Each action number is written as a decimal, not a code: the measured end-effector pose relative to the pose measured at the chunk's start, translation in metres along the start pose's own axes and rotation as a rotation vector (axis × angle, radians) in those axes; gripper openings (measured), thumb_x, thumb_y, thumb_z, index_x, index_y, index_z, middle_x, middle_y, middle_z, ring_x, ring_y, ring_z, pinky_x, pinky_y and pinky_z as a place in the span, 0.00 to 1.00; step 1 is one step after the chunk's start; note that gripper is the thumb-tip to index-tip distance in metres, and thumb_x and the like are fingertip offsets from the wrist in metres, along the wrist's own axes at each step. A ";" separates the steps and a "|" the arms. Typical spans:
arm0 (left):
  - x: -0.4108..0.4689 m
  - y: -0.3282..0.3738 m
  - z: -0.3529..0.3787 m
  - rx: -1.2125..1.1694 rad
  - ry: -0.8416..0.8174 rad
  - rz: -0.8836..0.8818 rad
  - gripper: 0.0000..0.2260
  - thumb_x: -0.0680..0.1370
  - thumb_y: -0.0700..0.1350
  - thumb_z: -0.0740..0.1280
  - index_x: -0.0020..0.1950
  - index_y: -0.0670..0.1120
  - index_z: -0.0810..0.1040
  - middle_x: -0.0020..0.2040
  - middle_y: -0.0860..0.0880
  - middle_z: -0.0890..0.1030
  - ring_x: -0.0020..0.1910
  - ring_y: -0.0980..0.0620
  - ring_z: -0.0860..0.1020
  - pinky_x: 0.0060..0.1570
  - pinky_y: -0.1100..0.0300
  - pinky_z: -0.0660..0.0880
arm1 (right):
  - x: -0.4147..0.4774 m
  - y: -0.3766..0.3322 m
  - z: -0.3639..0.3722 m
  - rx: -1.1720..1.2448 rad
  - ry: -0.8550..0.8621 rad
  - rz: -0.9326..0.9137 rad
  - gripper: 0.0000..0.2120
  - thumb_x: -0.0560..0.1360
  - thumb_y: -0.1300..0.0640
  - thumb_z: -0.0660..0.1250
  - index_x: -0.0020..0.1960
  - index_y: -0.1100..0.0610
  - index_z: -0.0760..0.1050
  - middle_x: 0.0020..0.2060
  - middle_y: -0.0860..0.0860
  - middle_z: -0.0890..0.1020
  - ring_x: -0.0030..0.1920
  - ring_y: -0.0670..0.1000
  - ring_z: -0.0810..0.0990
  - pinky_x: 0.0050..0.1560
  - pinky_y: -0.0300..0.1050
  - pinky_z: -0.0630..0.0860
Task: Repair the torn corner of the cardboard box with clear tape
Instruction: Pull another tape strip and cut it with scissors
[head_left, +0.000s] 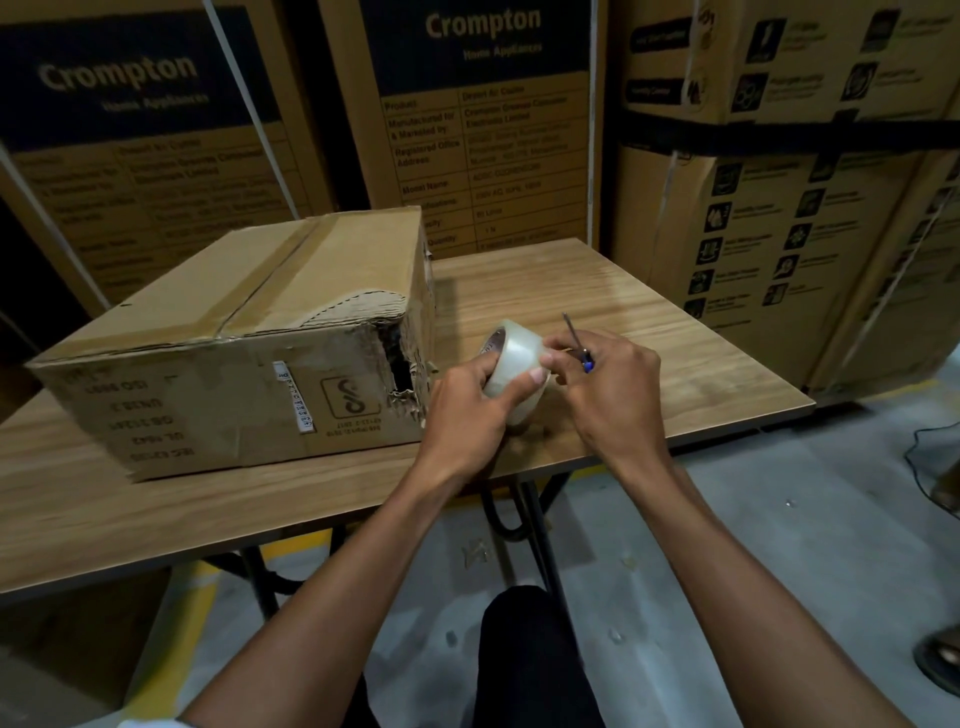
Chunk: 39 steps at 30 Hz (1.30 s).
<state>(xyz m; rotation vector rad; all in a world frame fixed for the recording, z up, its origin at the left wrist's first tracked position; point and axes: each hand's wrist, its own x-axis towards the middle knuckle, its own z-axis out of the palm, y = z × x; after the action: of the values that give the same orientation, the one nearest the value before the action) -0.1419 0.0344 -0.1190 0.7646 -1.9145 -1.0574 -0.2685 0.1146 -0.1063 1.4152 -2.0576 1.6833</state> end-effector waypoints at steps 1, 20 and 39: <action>0.000 -0.002 0.001 -0.071 -0.003 -0.016 0.08 0.77 0.50 0.76 0.52 0.47 0.87 0.44 0.46 0.88 0.41 0.46 0.86 0.43 0.46 0.84 | -0.001 -0.001 0.001 -0.022 0.018 -0.047 0.08 0.75 0.62 0.75 0.53 0.59 0.86 0.48 0.53 0.88 0.47 0.47 0.85 0.48 0.29 0.74; -0.008 -0.018 0.015 -0.367 0.071 -0.127 0.16 0.75 0.42 0.76 0.63 0.42 0.83 0.50 0.43 0.88 0.47 0.44 0.87 0.49 0.48 0.84 | 0.004 -0.008 0.013 0.014 0.016 -0.210 0.13 0.70 0.77 0.67 0.43 0.61 0.81 0.41 0.51 0.80 0.39 0.44 0.82 0.38 0.25 0.75; -0.008 -0.023 0.019 -0.373 0.103 -0.158 0.16 0.76 0.45 0.75 0.63 0.45 0.82 0.52 0.45 0.88 0.52 0.44 0.87 0.55 0.39 0.83 | 0.003 -0.015 0.018 -0.066 0.013 -0.262 0.13 0.70 0.75 0.71 0.48 0.60 0.77 0.38 0.49 0.82 0.38 0.45 0.84 0.34 0.40 0.81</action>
<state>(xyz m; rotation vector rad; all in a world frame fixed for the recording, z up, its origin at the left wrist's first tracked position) -0.1516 0.0370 -0.1482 0.7461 -1.5277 -1.3944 -0.2516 0.0997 -0.1008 1.5687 -1.8093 1.5021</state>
